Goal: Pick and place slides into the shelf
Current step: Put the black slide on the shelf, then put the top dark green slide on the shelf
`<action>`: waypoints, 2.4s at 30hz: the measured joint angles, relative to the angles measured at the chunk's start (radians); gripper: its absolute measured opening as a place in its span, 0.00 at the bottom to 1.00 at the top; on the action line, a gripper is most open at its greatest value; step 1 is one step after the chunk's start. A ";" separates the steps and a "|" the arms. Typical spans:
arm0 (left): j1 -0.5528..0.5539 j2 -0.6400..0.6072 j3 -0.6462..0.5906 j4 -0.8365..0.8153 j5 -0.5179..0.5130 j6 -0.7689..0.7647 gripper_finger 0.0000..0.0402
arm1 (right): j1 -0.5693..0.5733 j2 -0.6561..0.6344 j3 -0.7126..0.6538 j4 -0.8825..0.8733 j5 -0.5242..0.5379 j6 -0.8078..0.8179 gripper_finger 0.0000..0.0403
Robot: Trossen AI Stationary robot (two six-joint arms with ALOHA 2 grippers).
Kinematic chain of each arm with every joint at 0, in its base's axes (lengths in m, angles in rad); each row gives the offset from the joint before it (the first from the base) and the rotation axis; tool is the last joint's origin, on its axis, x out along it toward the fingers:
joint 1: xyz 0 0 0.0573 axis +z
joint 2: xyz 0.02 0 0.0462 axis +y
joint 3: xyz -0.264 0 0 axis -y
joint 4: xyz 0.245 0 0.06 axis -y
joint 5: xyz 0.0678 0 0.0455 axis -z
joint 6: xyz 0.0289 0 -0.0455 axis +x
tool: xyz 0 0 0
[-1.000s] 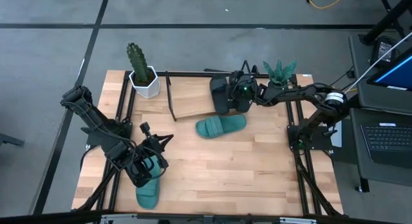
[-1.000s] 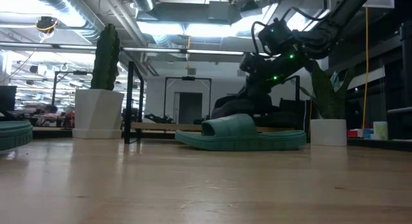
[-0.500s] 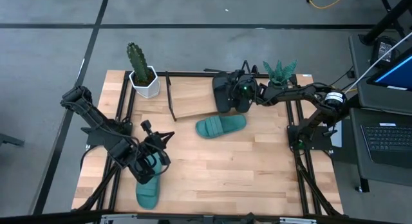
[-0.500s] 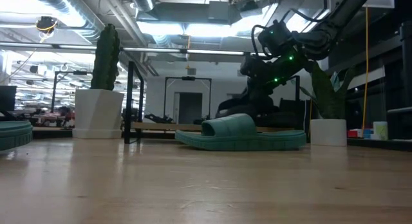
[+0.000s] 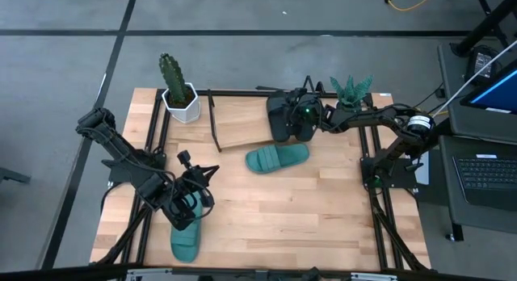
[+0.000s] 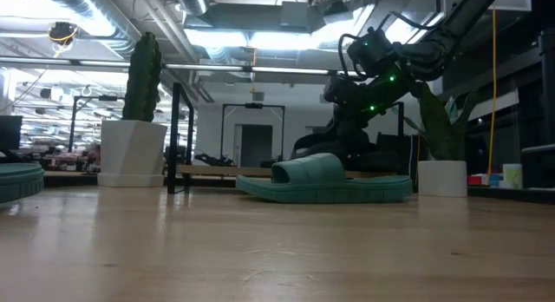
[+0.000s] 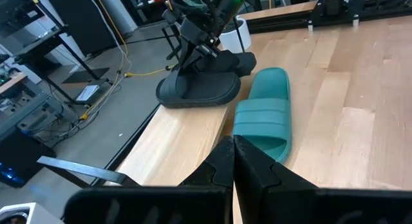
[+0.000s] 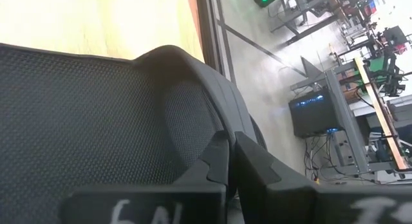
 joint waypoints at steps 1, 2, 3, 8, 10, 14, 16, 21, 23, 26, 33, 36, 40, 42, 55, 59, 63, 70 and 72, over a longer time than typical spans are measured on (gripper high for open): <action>0.000 0.000 0.000 0.000 0.000 0.000 0.00 | 0.000 0.000 0.000 0.000 0.000 0.000 0.03; 0.000 0.000 0.000 0.000 0.000 0.000 0.00 | 0.000 0.000 0.000 0.000 0.000 0.000 0.03; 0.000 0.000 0.000 0.000 0.000 0.000 0.00 | 0.000 0.000 0.000 0.000 0.000 0.000 0.03; 0.000 0.000 0.000 0.000 0.000 0.000 0.00 | 0.000 0.000 0.000 -0.002 -0.008 0.002 0.03; 0.000 0.000 0.000 0.000 0.000 0.000 0.00 | 0.000 0.000 0.000 -0.003 -0.009 0.006 0.03; 0.000 0.000 0.000 0.000 0.000 0.000 0.00 | 0.000 0.000 0.000 -0.010 -0.032 0.029 0.03; 0.000 0.000 0.000 0.000 0.000 0.000 0.00 | 0.000 -0.001 0.000 -0.017 -0.030 0.032 0.03; 0.000 0.000 0.000 0.000 0.000 0.000 0.00 | 0.000 -0.001 0.000 -0.019 -0.022 0.029 0.03; 0.000 0.000 0.000 0.000 0.000 0.000 0.00 | 0.000 -0.001 0.000 -0.020 0.002 0.019 0.03; 0.000 0.000 0.000 0.000 0.000 0.000 0.00 | 0.000 -0.001 0.000 -0.023 0.022 0.004 0.03; 0.000 0.000 0.000 0.000 0.000 0.000 0.00 | 0.000 -0.001 0.000 -0.031 0.026 0.004 0.10; 0.000 0.000 0.000 0.000 0.000 0.000 0.00 | 0.000 -0.002 0.001 -0.051 0.026 0.005 0.17; 0.000 0.000 0.000 0.000 0.000 0.000 0.00 | 0.002 -0.002 0.001 -0.066 0.020 0.005 0.22; 0.000 0.000 0.000 0.000 0.000 0.000 0.00 | 0.005 -0.002 0.001 -0.066 0.019 0.005 0.24; 0.000 0.000 0.000 0.000 0.000 0.000 0.00 | 0.012 -0.015 0.001 -0.060 0.015 0.055 0.38; 0.000 0.000 0.000 0.000 0.000 0.000 0.00 | 0.034 -0.049 0.001 -0.063 0.014 0.058 0.40; 0.000 0.000 0.000 0.000 0.000 0.000 0.00 | 0.071 -0.079 0.002 -0.061 0.014 0.058 0.42; 0.000 0.000 0.000 0.000 0.000 0.000 0.00 | 0.137 -0.118 0.002 -0.054 0.015 0.059 0.42; 0.000 0.000 0.000 0.000 0.000 0.001 0.00 | 0.161 -0.128 0.002 -0.031 0.017 0.082 0.42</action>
